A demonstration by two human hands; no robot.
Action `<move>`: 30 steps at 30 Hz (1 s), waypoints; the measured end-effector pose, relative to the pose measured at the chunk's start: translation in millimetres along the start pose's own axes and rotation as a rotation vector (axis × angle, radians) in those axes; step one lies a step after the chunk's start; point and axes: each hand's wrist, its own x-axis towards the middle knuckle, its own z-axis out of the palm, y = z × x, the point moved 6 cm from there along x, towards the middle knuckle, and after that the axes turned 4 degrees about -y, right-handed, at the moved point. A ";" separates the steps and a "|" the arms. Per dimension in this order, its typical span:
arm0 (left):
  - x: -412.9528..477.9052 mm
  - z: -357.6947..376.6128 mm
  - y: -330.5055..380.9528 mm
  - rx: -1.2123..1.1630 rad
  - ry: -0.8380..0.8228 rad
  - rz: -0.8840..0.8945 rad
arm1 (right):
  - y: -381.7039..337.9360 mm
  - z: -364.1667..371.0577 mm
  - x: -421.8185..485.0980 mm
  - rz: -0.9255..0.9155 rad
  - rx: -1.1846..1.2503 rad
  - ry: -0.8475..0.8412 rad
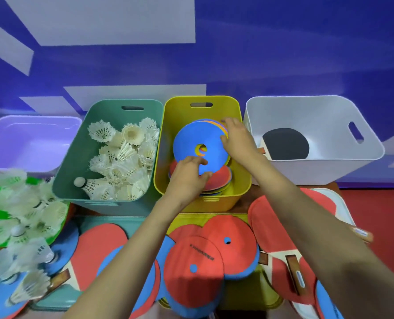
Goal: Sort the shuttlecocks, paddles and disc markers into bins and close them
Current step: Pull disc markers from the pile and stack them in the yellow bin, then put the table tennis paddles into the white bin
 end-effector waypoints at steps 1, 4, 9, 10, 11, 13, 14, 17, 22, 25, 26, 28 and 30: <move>-3.7 4.5 13.2 -0.028 0.026 0.057 | 2.9 -10.2 -14.1 -0.016 0.043 0.041; -19.1 25.0 53.6 -0.111 0.085 0.219 | 17.2 -45.7 -66.9 -0.073 0.161 0.206; -51.3 80.2 112.8 -0.168 0.052 0.462 | 70.9 -72.5 -160.5 -0.033 0.181 0.325; -56.6 94.7 120.4 -0.166 0.016 0.479 | 87.0 -69.8 -175.8 0.002 0.181 0.313; -61.1 109.9 125.4 -0.156 -0.029 0.476 | 103.9 -65.0 -190.0 0.045 0.180 0.291; -67.1 141.9 126.7 -0.125 -0.131 0.411 | 139.0 -50.5 -215.3 0.171 0.162 0.196; -69.2 158.6 123.3 -0.092 -0.186 0.353 | 155.9 -41.5 -226.9 0.243 0.142 0.122; -79.5 203.1 110.2 0.084 -0.354 0.130 | 195.7 -16.9 -258.9 0.394 0.073 -0.071; -105.9 249.1 113.2 0.147 -0.453 -0.066 | 228.8 -0.3 -289.0 0.469 0.041 -0.089; -115.1 264.1 123.2 0.180 -0.411 -0.096 | 243.9 -8.3 -292.1 0.441 -0.055 0.061; -117.2 266.0 125.5 0.196 -0.396 -0.112 | 249.9 -8.0 -291.6 0.446 -0.059 0.059; -118.2 270.6 125.3 0.159 -0.374 -0.150 | 259.0 -2.7 -288.9 0.469 -0.039 -0.005; -118.7 274.7 121.4 0.061 -0.360 -0.215 | 262.8 3.8 -286.2 0.453 -0.053 -0.063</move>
